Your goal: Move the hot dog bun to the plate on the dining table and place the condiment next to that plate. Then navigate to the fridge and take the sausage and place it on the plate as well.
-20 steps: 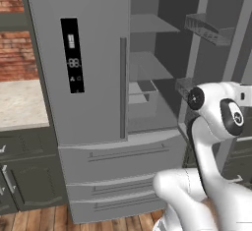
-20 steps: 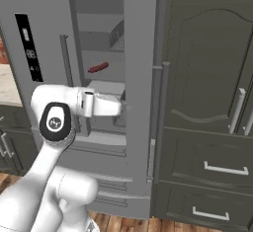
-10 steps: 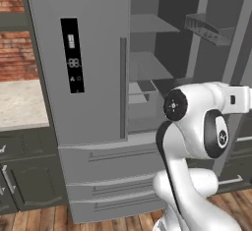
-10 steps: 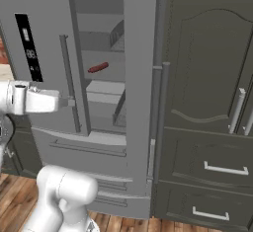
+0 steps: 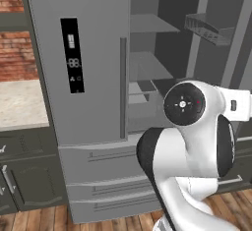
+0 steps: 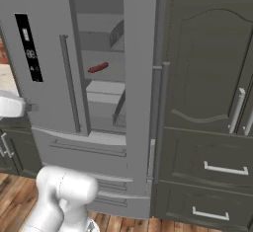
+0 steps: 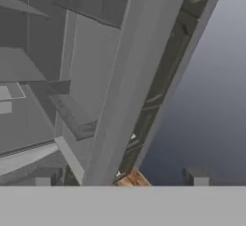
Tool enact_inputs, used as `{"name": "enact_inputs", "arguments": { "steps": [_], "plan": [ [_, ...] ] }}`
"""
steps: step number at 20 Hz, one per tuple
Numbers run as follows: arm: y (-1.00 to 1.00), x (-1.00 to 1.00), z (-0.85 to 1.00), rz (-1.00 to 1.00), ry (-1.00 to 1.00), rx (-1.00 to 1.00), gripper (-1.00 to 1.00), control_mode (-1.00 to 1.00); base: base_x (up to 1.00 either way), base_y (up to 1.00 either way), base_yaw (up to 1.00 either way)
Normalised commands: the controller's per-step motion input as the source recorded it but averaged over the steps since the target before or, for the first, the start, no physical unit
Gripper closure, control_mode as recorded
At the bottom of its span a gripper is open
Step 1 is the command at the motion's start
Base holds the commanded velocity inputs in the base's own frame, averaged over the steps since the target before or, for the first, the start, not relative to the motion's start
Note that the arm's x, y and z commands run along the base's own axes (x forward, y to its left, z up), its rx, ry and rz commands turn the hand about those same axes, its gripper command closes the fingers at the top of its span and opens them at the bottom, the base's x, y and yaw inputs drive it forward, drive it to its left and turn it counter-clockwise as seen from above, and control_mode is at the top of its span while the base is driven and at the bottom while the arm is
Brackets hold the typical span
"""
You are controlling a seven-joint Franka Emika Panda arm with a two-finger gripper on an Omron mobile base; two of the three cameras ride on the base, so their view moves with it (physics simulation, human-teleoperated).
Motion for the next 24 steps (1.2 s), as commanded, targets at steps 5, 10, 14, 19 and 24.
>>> {"name": "enact_inputs", "arguments": {
  "steps": [5, 10, 14, 19, 24],
  "plan": [
    [0.34, 0.53, -0.01, 0.21, 0.22, 0.27, -1.0, -1.0, 0.0, 0.0, 0.0],
    [0.48, 0.88, -0.15, 0.23, 0.22, 0.13, -1.0, -1.0, 0.0, 0.0, 0.0],
    [0.6, 0.93, -0.38, 0.22, 0.23, 0.07, -1.0, -1.0, 0.0, 0.0, 0.0],
    [0.29, 0.96, -0.46, 0.19, -0.01, 0.0, -1.0, -1.0, 0.0, 0.0, 0.0],
    [0.12, 0.98, -0.41, 0.14, -0.05, 0.01, -1.0, -1.0, 0.0, 0.0, 0.0]
  ]
}}
